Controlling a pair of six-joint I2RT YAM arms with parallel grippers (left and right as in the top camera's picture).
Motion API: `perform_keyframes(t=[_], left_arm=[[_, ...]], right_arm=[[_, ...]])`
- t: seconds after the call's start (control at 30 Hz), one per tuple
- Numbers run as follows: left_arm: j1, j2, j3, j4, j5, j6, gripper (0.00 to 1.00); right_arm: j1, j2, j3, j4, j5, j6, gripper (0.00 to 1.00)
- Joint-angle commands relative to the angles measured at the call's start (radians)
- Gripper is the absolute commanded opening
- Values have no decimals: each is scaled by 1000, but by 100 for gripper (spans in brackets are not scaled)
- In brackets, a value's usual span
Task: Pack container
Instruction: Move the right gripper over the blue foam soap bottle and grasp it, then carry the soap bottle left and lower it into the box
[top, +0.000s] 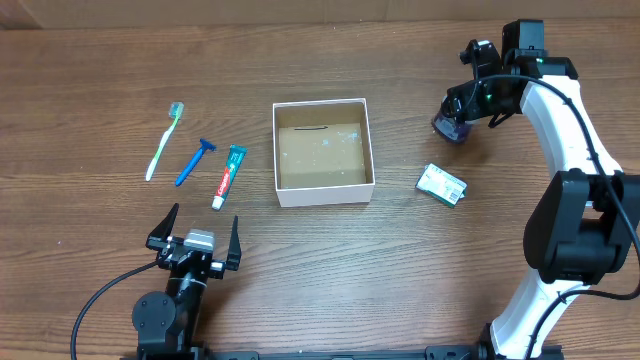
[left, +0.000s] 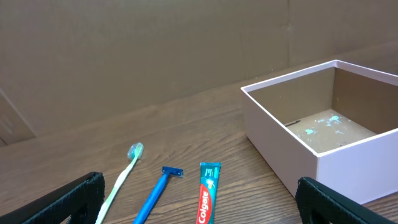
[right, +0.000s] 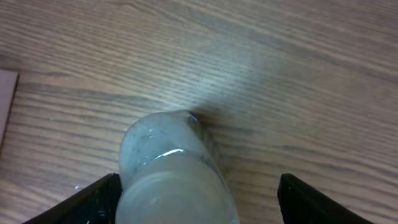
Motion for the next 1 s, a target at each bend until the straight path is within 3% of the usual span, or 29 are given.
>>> perform_keyframes(t=[0.0,0.07,0.17,0.2,0.27,0.33,0.47,0.97], left_arm=[[5,-9,-3,0,-3,4,100],[5,-9,-3,0,-3,4,100],[5,-9,-3,0,-3,4,100],[5,-9,-3,1,-3,4,100],[5,-9,-3,0,-3,4,100],[5,-9,-3,0,-3,4,100],[5,-9,-3,1,-3,4,100],[5,-9,-3,1,-2,4,100]], right_arm=[[3,18,13,27,41,-21,78],[3,18,13,32,43,-24,65],[4,18,14,32,42,-21,32],[4,18,14,32,42,-13,30],[4,18,14,29,41,-11,30],[5,18,18,21,38,9,22],[5,5,55,-3,21,51,15],[9,-56,418,-285,-216,148,15]])
